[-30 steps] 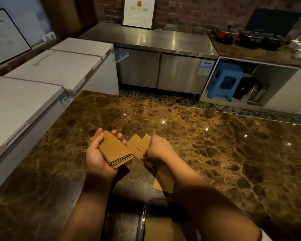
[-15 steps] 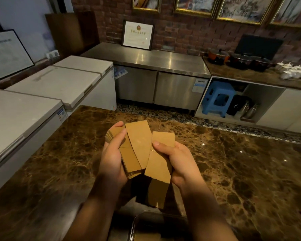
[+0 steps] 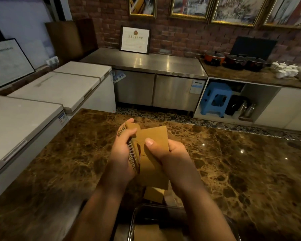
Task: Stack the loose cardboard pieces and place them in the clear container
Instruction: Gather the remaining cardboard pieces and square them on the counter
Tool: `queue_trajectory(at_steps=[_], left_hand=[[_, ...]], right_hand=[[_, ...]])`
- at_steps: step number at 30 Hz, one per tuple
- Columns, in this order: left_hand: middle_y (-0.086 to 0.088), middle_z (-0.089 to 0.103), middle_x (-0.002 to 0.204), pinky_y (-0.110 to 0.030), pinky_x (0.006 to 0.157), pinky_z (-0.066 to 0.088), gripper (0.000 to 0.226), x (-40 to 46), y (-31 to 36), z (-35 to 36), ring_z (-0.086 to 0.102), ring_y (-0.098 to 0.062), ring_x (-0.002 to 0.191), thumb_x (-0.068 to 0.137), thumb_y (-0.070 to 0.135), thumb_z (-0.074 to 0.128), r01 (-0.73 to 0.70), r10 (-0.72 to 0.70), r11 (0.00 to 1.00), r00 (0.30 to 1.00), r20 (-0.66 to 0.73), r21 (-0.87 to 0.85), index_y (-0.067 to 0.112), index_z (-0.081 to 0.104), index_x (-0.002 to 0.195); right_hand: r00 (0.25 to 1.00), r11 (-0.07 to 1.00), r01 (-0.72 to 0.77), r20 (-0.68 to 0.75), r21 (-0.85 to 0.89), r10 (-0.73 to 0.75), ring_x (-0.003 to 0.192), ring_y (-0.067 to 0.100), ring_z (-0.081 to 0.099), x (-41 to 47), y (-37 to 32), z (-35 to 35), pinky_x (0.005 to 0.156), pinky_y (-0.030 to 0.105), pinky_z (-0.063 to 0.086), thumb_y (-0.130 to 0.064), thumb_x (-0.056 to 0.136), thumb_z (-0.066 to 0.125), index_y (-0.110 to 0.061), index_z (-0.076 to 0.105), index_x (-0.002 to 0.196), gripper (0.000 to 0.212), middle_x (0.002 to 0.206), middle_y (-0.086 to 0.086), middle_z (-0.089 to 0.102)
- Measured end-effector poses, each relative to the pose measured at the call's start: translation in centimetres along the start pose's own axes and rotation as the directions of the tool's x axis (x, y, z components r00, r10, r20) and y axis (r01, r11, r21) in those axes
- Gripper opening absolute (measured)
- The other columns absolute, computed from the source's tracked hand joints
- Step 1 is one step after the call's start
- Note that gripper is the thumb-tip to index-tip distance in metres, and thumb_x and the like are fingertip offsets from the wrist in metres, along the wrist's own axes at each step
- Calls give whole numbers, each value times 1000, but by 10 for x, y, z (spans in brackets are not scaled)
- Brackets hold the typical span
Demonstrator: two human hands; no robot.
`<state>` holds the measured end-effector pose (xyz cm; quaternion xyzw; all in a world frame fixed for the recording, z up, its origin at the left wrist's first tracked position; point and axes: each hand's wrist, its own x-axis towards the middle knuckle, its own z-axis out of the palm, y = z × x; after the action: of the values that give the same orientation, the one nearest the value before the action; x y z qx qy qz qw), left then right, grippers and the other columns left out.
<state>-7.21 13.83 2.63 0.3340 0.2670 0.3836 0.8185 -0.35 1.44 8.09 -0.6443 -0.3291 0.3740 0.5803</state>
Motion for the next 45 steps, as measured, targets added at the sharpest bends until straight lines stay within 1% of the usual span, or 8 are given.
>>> queue_trajectory(at_steps=[4,13,25,29,32,36,42,45], left_hand=[[-4,79,90,-36,57,59,34,-12,7,-3,77,-24,79,97,32,43,-7,3,999,996,91,39,26,67,121],[-4,78,99,-39,60,60,46,-21,12,0,76,-31,85,75,63,55,84,-130,976,966,226,200,43,68,115],[-20,73,110,-39,62,61,37,-14,4,-38,73,-32,83,101,14,47,200,-187,976,972,143,-87,23,49,137],[-16,64,102,-35,61,58,28,-7,4,-62,63,-26,78,103,29,48,260,-253,950,965,64,-170,21,59,128],[-11,70,86,-32,60,57,42,-8,-1,-69,65,-21,76,102,34,48,254,-249,951,967,52,-177,19,82,83],[-13,64,104,-35,61,56,20,-6,-1,-71,64,-23,83,101,31,52,284,-289,934,957,8,-215,21,61,117],[-15,64,104,-35,60,54,26,-6,-5,-66,65,-25,81,100,28,53,255,-256,946,966,24,-200,23,54,125],[-16,67,108,-36,63,54,36,-8,-8,-65,67,-25,83,98,29,57,254,-251,949,967,37,-189,23,52,133]], right_hand=[[974,927,-197,-45,319,222,86,35,62,2,1,-9,64,42,51,-24,94,57,-9,66,97,19,99,17,66],[998,957,-44,-32,287,56,89,18,75,6,6,-22,65,26,59,-16,91,70,-20,68,113,23,99,1,79],[973,928,-120,-227,-353,40,93,10,64,55,56,-27,77,31,55,-62,78,70,-30,57,128,60,112,-7,65],[975,672,-182,-44,-717,217,100,11,64,79,97,-57,75,27,52,-38,72,86,-36,53,138,74,130,1,64],[924,342,48,172,-938,341,148,30,25,91,135,-50,112,50,36,-31,63,92,-43,24,154,114,166,1,22],[845,188,247,306,-951,439,152,27,-18,95,152,-41,114,69,15,-31,65,91,-50,21,152,113,169,-6,-9],[887,76,287,295,-955,355,131,30,30,95,141,-51,95,51,41,-60,54,87,-24,54,115,78,135,6,43],[947,299,112,193,-948,256,92,22,56,91,129,-63,66,34,44,-57,68,83,-24,51,83,48,89,-4,56]])
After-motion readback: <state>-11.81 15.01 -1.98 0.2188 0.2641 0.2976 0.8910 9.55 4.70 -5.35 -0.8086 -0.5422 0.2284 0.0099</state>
